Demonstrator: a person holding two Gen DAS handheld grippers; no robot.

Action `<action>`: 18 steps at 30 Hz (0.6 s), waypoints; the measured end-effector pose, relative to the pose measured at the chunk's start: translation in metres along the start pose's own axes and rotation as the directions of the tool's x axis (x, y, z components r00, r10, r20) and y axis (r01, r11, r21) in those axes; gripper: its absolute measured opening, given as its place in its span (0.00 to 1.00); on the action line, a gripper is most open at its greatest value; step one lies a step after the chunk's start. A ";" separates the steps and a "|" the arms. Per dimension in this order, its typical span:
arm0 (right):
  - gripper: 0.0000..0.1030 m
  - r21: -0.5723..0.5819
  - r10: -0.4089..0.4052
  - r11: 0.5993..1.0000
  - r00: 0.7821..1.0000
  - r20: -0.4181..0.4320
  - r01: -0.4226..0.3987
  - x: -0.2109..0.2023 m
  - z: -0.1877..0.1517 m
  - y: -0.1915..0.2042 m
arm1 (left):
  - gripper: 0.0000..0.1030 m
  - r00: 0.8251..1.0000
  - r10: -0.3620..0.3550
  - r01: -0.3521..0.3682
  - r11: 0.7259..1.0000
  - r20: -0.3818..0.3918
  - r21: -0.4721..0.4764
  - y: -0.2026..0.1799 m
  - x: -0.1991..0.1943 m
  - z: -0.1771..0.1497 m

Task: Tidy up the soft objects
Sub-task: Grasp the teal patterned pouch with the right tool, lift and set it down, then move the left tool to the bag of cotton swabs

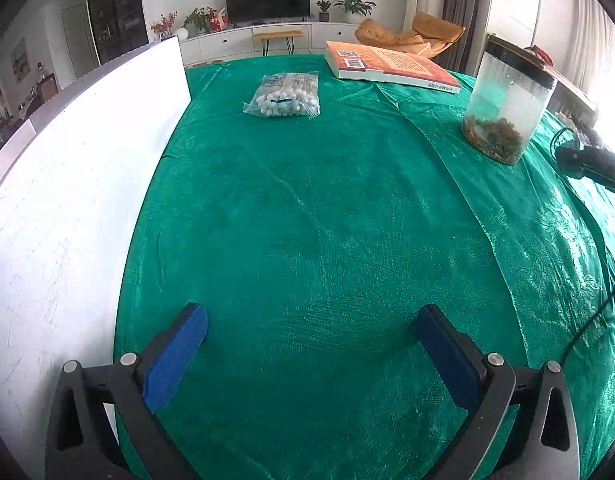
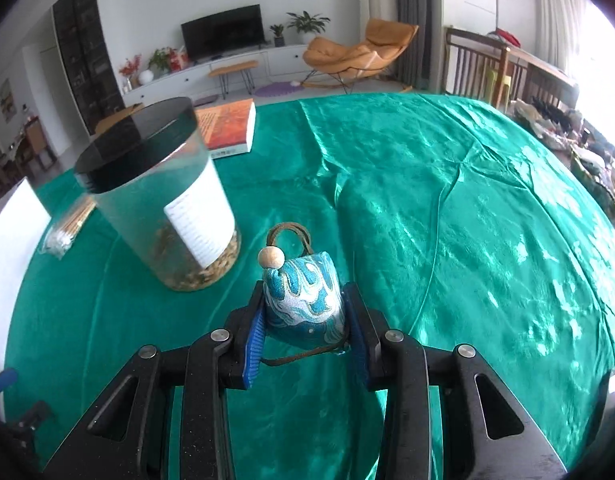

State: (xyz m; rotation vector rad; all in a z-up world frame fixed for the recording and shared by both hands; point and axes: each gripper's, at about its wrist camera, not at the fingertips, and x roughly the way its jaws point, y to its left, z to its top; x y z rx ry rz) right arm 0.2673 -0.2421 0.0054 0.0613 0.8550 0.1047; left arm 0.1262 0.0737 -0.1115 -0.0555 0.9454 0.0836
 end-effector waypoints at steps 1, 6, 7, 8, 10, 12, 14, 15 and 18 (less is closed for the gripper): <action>0.38 0.012 0.021 1.000 1.000 0.008 -0.021 0.007 0.008 -0.007 | 1.00 1.000 0.000 0.000 1.000 0.000 0.000 0.000 0.000 0.000; 0.62 0.018 0.060 0.998 0.996 -0.064 -0.059 0.039 0.023 -0.015 | 1.00 1.000 0.000 0.000 1.000 0.000 0.000 0.000 0.000 0.000; 0.66 0.020 0.058 0.998 0.997 -0.060 -0.057 0.037 0.021 -0.014 | 1.00 1.000 0.000 0.000 1.000 0.000 0.000 0.000 0.000 0.000; 0.71 0.024 0.064 0.998 0.997 -0.043 -0.063 0.030 0.019 -0.013 | 1.00 1.000 0.000 0.000 1.000 0.000 0.000 0.000 0.000 0.000; 0.74 0.045 0.068 0.997 0.998 -0.011 -0.067 0.012 0.011 -0.014 | 1.00 1.000 0.000 0.000 1.000 0.000 0.000 0.000 0.000 0.000; 0.74 0.045 0.049 0.998 0.999 -0.017 -0.048 -0.005 -0.005 -0.009 | 1.00 1.000 0.000 0.000 1.000 0.000 0.000 0.000 0.000 0.000; 0.74 0.021 0.007 1.000 0.999 -0.044 -0.006 -0.018 -0.024 -0.002 | 1.00 1.000 0.000 0.000 1.000 0.000 0.000 0.000 0.000 0.000; 0.74 0.004 -0.010 1.000 0.998 -0.056 0.011 -0.022 -0.033 0.002 | 1.00 1.000 0.000 0.000 1.000 0.000 0.000 0.000 0.000 0.000; 0.74 -0.027 -0.059 0.998 0.996 -0.068 0.057 -0.032 -0.056 0.011 | 1.00 1.000 0.000 0.000 1.000 0.000 0.000 0.000 0.000 0.001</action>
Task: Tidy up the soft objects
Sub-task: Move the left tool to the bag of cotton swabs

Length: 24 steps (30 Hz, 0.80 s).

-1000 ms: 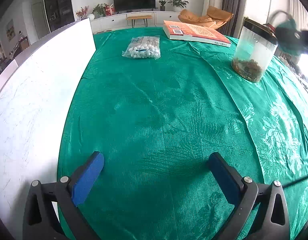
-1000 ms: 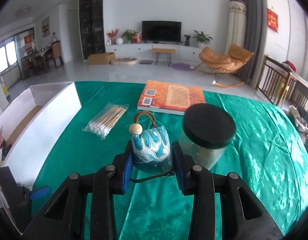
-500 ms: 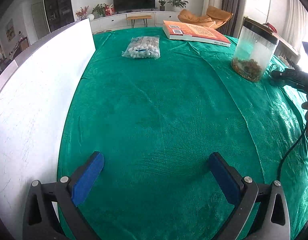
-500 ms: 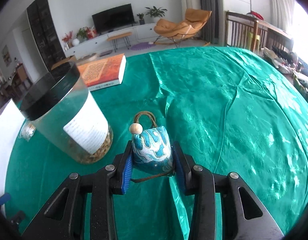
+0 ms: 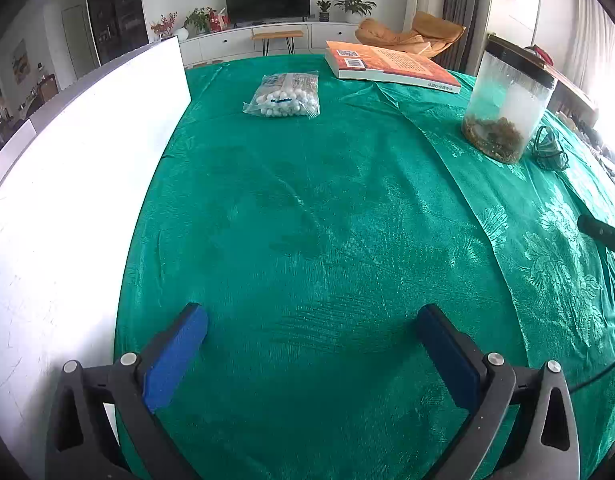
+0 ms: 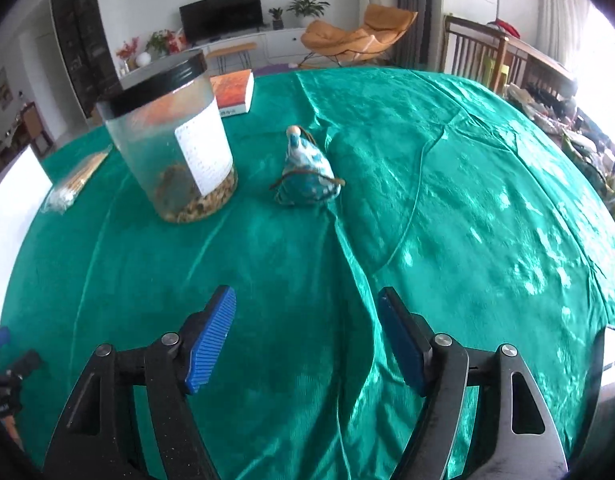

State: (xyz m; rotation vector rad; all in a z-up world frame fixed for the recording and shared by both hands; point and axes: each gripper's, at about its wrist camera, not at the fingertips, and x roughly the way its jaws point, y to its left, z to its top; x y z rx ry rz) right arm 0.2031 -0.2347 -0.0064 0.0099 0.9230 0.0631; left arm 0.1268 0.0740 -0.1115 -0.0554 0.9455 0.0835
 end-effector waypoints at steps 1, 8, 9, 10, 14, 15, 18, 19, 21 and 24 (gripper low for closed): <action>0.74 -0.001 -0.008 1.000 1.000 -0.008 0.008 -0.001 -0.006 0.002 | 1.00 1.000 0.000 0.000 1.000 0.000 0.000 0.000 0.000 0.000; 0.74 -0.021 -0.052 0.998 0.999 -0.001 0.052 -0.008 -0.027 0.007 | 1.00 1.000 0.001 -0.001 1.000 0.000 0.001 0.000 0.000 0.000; 0.74 -0.019 -0.052 0.998 0.999 0.002 0.052 -0.008 -0.027 0.007 | 1.00 1.000 0.001 -0.001 1.000 0.000 0.000 0.000 0.000 0.000; 0.75 -0.016 -0.053 0.998 0.999 -0.003 0.053 -0.006 -0.027 0.005 | 1.00 1.000 0.001 -0.001 1.000 0.000 0.001 0.000 0.000 0.000; 0.81 -0.013 -0.053 0.998 0.998 -0.017 0.053 -0.003 -0.027 0.004 | 1.00 1.000 0.001 -0.001 1.000 0.000 0.001 0.000 0.000 0.000; 0.82 -0.014 -0.054 0.998 0.998 -0.018 0.054 -0.003 -0.027 0.004 | 1.00 1.000 0.001 -0.001 1.000 0.000 0.001 0.000 0.000 0.000; 0.83 -0.010 -0.051 0.999 0.999 -0.020 0.050 -0.003 -0.028 0.004 | 1.00 1.000 0.001 -0.001 1.000 -0.001 -0.001 0.000 0.000 0.000; 0.83 -0.010 -0.051 0.999 0.999 -0.020 0.050 -0.004 -0.029 0.004 | 1.00 1.000 0.002 -0.002 1.000 -0.002 -0.003 0.000 0.000 0.001; 0.83 -0.009 -0.049 0.999 0.999 -0.020 0.049 -0.004 -0.029 0.004 | 1.00 0.999 0.007 -0.007 1.000 -0.031 -0.012 0.001 0.002 0.004; 0.83 -0.008 -0.046 0.999 0.999 -0.020 0.046 -0.004 -0.029 0.004 | 1.00 0.989 -0.001 -0.009 0.998 -0.148 -0.064 0.001 0.009 0.022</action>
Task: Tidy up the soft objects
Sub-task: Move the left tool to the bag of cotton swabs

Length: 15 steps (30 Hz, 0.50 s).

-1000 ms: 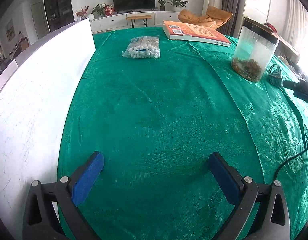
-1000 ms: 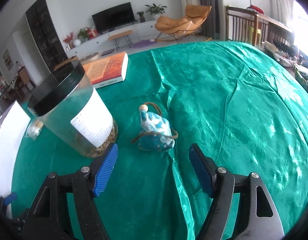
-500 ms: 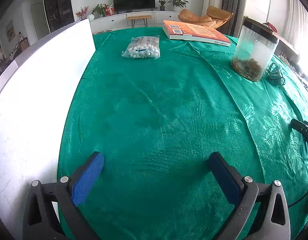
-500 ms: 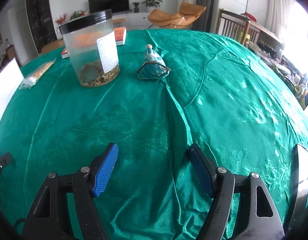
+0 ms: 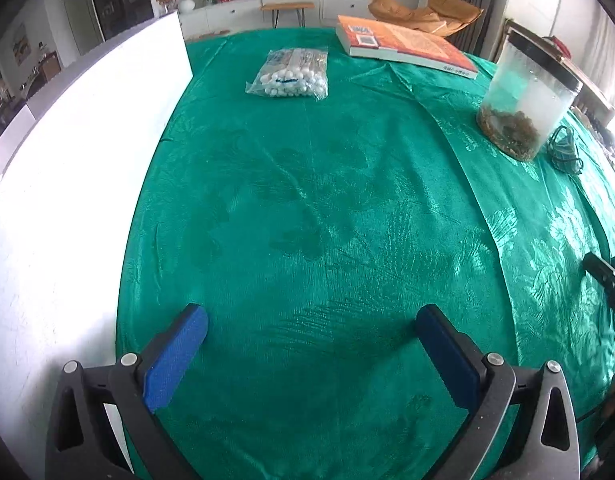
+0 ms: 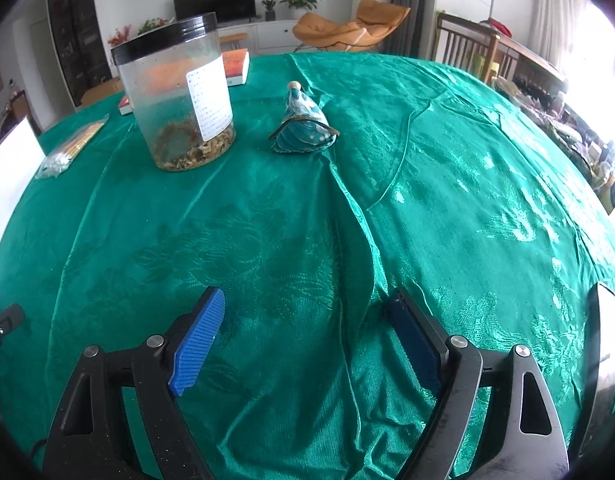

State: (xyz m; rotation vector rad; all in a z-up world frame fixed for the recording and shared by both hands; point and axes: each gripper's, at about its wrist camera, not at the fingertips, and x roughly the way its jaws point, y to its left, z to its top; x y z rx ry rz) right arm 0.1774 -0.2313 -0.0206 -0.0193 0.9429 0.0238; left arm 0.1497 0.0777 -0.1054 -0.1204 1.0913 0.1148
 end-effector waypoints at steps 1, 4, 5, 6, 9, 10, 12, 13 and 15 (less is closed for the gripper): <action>0.84 0.000 0.001 1.000 1.000 0.000 -0.001 0.000 0.000 0.000 | 1.00 0.999 -0.040 0.040 0.999 -0.008 -0.027 0.000 -0.001 0.007; 0.84 0.000 0.005 1.000 1.000 -0.001 -0.005 0.001 0.000 -0.001 | 1.00 0.997 -0.076 0.077 0.995 0.021 -0.057 -0.002 -0.007 0.041; 0.84 0.000 0.006 1.000 1.000 -0.001 -0.006 0.001 0.000 -0.001 | 1.00 0.998 -0.063 0.064 0.997 0.031 -0.051 -0.004 -0.007 0.056; 0.84 0.000 0.007 1.000 1.000 -0.001 -0.007 0.001 0.000 -0.001 | 1.00 0.998 -0.045 0.046 0.998 0.038 -0.039 -0.004 -0.005 0.073; 0.85 0.000 0.010 1.000 1.000 -0.001 -0.010 0.001 0.000 -0.001 | 1.00 0.999 0.014 -0.014 1.000 0.032 0.009 -0.001 0.013 0.126; 0.86 0.001 0.011 1.000 1.000 -0.002 -0.011 0.001 0.000 -0.001 | 1.00 0.999 0.022 -0.022 1.000 0.025 0.022 0.002 0.021 0.142; 0.86 0.000 0.013 1.000 1.000 -0.002 -0.013 0.001 0.000 -0.001 | 1.00 0.999 0.031 -0.030 0.999 -0.014 0.035 0.007 0.040 0.168; 0.86 0.000 0.013 1.000 1.000 -0.002 -0.013 0.001 0.000 -0.001 | 1.00 0.999 0.034 -0.032 0.999 -0.040 0.037 0.009 0.050 0.177; 0.87 -0.002 0.015 1.000 1.000 -0.003 -0.015 0.002 0.000 -0.001 | 1.00 0.997 0.042 -0.041 0.999 -0.067 0.017 0.014 0.068 0.190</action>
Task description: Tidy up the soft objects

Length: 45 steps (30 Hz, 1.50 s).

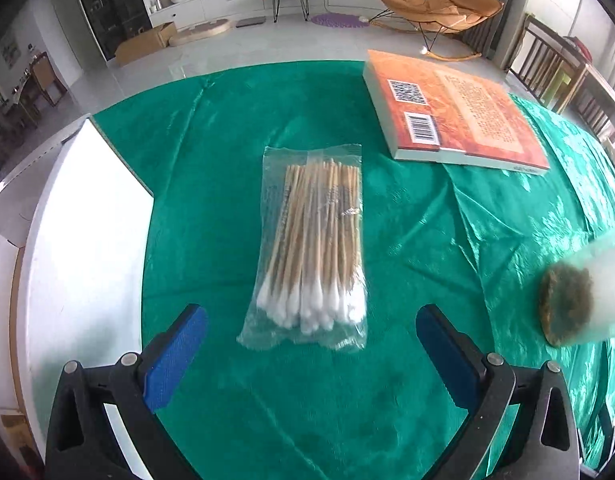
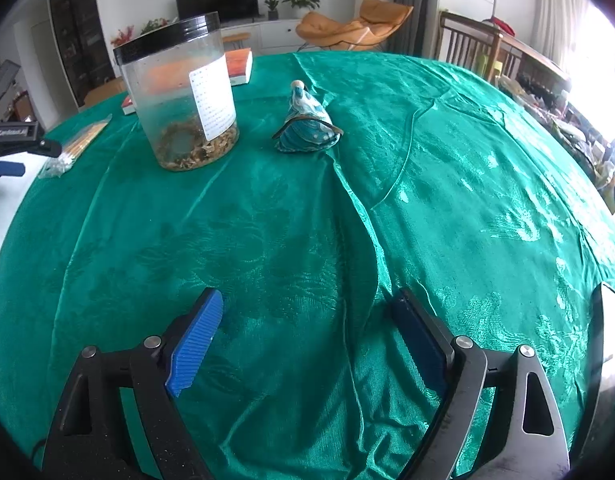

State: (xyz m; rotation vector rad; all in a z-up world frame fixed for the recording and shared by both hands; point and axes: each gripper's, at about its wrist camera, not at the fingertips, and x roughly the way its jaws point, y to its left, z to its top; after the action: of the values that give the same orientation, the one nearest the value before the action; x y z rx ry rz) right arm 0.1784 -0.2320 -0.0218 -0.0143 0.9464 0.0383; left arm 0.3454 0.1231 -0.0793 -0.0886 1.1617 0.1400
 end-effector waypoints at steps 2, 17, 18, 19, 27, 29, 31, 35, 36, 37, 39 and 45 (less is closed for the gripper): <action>0.87 -0.003 0.000 1.000 1.000 -0.001 0.000 0.000 0.000 0.000 | 1.00 1.000 0.004 -0.005 1.000 -0.030 -0.009 0.002 0.019 0.009; 0.88 -0.004 0.000 1.000 1.000 -0.001 0.000 0.001 0.000 0.001 | 0.43 0.996 -0.082 0.085 0.991 0.038 -0.103 -0.013 -0.023 -0.052; 0.88 -0.004 0.000 1.000 1.000 -0.001 0.000 0.001 0.000 0.001 | 0.43 0.994 -0.099 0.103 0.991 0.046 -0.087 -0.021 -0.033 -0.066; 0.88 -0.004 0.001 1.000 1.000 -0.001 -0.001 0.001 0.000 0.001 | 0.43 0.992 -0.115 0.119 0.990 0.050 -0.071 -0.027 -0.040 -0.082; 0.88 -0.003 0.001 1.000 1.000 -0.001 -0.001 0.001 0.000 0.001 | 0.93 0.994 -0.037 0.031 0.998 0.100 0.055 -0.075 -0.037 -0.123; 0.88 -0.003 0.001 1.000 1.000 -0.001 -0.001 0.001 0.000 0.001 | 0.97 0.995 -0.014 0.005 0.996 0.096 0.094 -0.078 -0.027 -0.122; 0.88 -0.003 0.000 1.000 1.000 -0.001 0.000 0.001 0.000 0.001 | 1.00 0.992 -0.042 0.035 0.997 0.117 0.064 -0.070 -0.022 -0.124; 0.88 -0.004 0.000 1.000 1.000 -0.001 0.000 0.001 0.000 0.001 | 1.00 0.979 -0.042 0.030 0.998 0.201 0.063 -0.066 -0.022 -0.130; 0.88 -0.004 -0.001 1.000 1.000 -0.001 0.001 0.001 0.000 0.001 | 1.00 0.978 -0.039 0.026 0.998 0.206 0.062 -0.067 -0.022 -0.129; 0.88 -0.003 0.000 1.000 1.000 -0.001 0.000 0.001 0.000 0.001 | 1.00 0.977 -0.038 0.026 0.998 0.208 0.059 -0.067 -0.022 -0.129; 0.88 -0.003 0.000 1.000 1.000 -0.001 0.000 0.001 0.000 0.001 | 1.00 0.977 -0.038 0.026 0.998 0.210 0.058 -0.067 -0.023 -0.130; 0.88 -0.003 0.000 1.000 1.000 -0.001 0.000 0.001 0.000 0.001 | 1.00 0.977 -0.039 0.027 0.998 0.211 0.058 -0.066 -0.022 -0.130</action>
State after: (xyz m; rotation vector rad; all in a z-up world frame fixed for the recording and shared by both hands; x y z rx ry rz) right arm 0.1793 -0.2307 -0.0228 -0.0176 0.9471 0.0395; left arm 0.2286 0.0376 -0.1104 -0.0431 0.9499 0.0860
